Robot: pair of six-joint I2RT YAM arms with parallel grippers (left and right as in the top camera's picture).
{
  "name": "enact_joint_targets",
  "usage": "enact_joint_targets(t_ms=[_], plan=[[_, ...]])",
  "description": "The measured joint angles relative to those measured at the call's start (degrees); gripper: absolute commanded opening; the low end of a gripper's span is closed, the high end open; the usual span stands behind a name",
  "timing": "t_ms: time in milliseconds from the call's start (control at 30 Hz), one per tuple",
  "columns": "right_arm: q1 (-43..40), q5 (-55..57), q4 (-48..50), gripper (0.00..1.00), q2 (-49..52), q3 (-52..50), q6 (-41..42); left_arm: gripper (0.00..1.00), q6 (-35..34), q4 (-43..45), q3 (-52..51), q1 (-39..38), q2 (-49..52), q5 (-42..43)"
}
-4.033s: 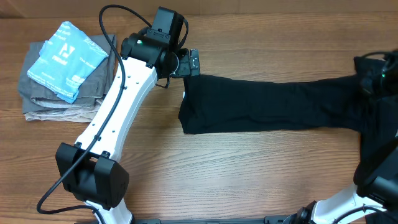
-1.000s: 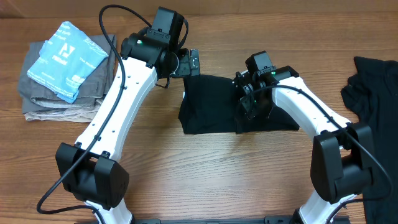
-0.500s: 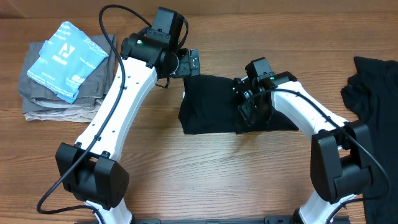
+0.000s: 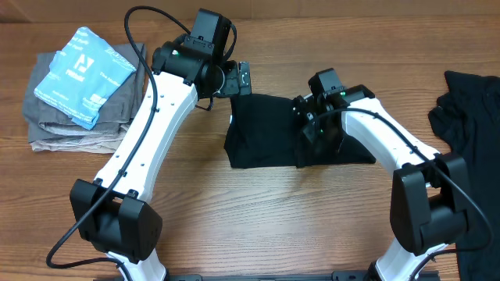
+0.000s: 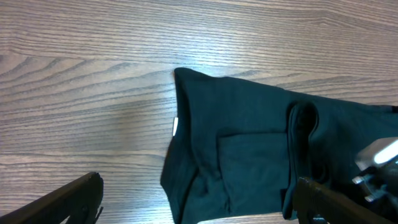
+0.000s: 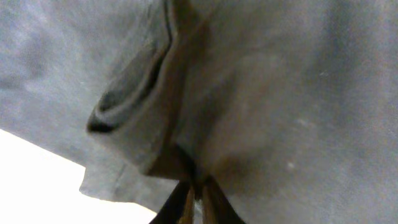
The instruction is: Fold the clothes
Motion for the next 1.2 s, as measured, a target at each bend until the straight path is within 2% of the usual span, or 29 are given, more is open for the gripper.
enact_joint_targets(t_ms=[267,367,433,467,533,567,633,767,833,967,1200], plan=[[0.0,-5.6,-5.3,0.04,0.0,1.5,0.7,1.0,0.0,0.0,0.0,0.0,0.0,0.0],[0.0,-8.9,-6.4,0.08,0.0,1.5,1.1,1.0,0.0,0.0,0.0,0.0,0.0,0.0],[0.0,-10.6,-6.4,0.17,0.0,1.2,1.5,1.0,0.0,0.0,0.0,0.0,0.0,0.0],[0.0,-11.1,-6.3,0.27,0.0,1.0,1.6,1.0,0.0,0.0,0.0,0.0,0.0,0.0],[0.0,-12.1,-6.0,0.38,0.0,0.2,1.8,1.0,0.0,0.0,0.0,0.0,0.0,0.0],[0.0,-12.4,-5.8,0.48,0.0,-0.1,2.1,1.0,0.0,0.0,0.0,0.0,0.0,0.0],[0.0,-12.9,-5.3,0.5,0.0,-0.4,2.2,1.0,0.0,0.0,0.0,0.0,0.0,0.0],[0.0,-13.6,-6.7,0.49,0.0,-0.1,2.2,1.0,0.0,0.0,0.0,0.0,0.0,0.0],[-0.4,-15.0,-8.3,0.44,0.0,1.2,2.2,1.0,0.0,0.0,0.0,0.0,0.0,0.0],[-2.5,-20.2,-6.6,0.06,0.0,4.9,2.5,1.0,0.0,0.0,0.0,0.0,0.0,0.0],[-5.6,-26.1,0.3,0.04,0.0,3.7,7.9,1.0,0.0,0.0,0.0,0.0,0.0,0.0]])
